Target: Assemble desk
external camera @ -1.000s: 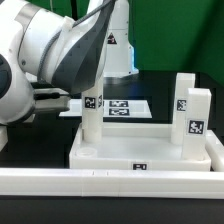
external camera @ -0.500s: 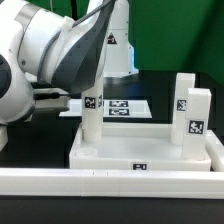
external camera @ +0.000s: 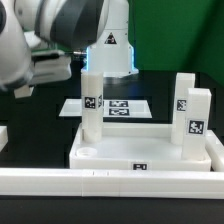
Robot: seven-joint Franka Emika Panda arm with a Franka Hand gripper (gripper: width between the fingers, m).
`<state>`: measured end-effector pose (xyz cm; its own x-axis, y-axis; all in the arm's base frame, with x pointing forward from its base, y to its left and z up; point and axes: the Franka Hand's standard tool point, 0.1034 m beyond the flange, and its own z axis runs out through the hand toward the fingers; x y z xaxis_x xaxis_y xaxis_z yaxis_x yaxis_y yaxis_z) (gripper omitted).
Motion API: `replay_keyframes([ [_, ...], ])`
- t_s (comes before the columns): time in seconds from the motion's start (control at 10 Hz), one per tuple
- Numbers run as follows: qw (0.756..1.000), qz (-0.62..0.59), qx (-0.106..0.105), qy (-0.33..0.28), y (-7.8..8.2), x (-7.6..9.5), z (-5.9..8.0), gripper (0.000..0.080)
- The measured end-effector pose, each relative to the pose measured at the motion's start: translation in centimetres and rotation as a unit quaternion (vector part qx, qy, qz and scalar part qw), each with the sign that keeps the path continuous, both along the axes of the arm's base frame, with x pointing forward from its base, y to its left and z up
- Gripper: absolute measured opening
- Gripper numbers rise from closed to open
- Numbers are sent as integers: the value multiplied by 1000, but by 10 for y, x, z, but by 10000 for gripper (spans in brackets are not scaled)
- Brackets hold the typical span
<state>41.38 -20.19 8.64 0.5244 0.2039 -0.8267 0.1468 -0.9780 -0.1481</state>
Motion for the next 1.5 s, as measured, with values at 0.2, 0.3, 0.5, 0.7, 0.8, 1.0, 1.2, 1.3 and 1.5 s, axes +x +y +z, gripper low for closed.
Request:
replay_keyframes([
  [0.2, 1000, 8, 12, -26, 4, 13, 25, 291],
  [0.3, 1000, 8, 11, -25, 3, 11, 21, 291],
  [0.5, 1000, 8, 11, -23, 3, 10, 19, 292],
  [0.7, 999, 8, 15, -34, 0, 16, 20, 292],
  [0.8, 999, 7, 14, -34, 2, 23, 30, 292],
  [1.0, 998, -8, 13, -64, 2, 37, 52, 292],
  [1.2, 994, -2, 9, -112, 0, 49, 59, 292],
  [1.3, 990, -5, 14, -142, -1, 51, 58, 292],
  [1.5, 978, -12, 23, -208, -3, 55, 58, 292],
])
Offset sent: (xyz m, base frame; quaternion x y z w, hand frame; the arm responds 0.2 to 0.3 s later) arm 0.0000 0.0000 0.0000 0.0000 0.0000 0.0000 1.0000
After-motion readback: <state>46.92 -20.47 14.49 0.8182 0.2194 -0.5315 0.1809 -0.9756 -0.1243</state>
